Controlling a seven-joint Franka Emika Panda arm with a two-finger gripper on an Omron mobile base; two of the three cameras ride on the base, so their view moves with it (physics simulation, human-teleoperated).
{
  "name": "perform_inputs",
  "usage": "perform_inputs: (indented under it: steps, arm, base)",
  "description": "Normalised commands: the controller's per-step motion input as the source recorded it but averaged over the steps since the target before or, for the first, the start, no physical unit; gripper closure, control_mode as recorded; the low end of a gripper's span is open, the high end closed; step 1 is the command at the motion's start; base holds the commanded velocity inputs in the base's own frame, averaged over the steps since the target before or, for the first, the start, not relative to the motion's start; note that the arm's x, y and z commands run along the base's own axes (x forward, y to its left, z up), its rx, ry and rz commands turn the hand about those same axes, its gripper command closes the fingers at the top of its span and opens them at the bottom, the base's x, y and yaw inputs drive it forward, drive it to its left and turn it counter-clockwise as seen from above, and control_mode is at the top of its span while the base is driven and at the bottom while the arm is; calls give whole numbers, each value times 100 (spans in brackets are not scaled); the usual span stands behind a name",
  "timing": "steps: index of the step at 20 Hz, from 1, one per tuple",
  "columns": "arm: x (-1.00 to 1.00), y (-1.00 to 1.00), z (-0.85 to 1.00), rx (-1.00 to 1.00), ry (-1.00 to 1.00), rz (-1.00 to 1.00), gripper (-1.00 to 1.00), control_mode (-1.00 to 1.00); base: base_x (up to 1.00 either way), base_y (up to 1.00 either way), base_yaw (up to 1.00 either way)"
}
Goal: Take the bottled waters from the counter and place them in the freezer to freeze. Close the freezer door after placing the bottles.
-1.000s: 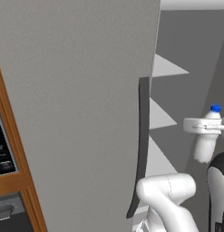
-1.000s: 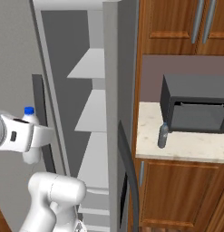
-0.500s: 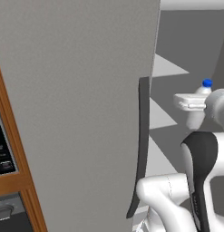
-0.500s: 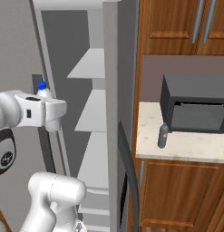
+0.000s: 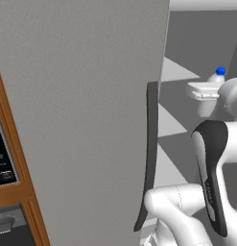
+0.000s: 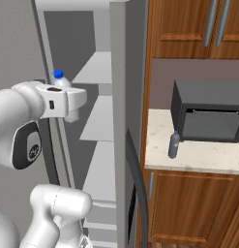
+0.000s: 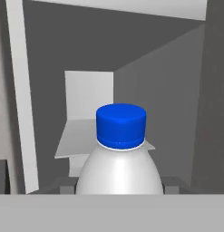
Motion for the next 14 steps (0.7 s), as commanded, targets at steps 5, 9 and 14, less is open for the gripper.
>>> perform_inputs:
  steps: [5, 9, 14]
  arm:
    - [33, -7, 3, 0, 1, 9, 100, -100]
    - [9, -1, 18, -5, 0, 11, 100, -100]
    - [7, 0, 18, -7, 0, 9, 100, -100]
  base:
    - [0, 0, 0]
    - [0, 0, 0]
    - [0, 0, 0]
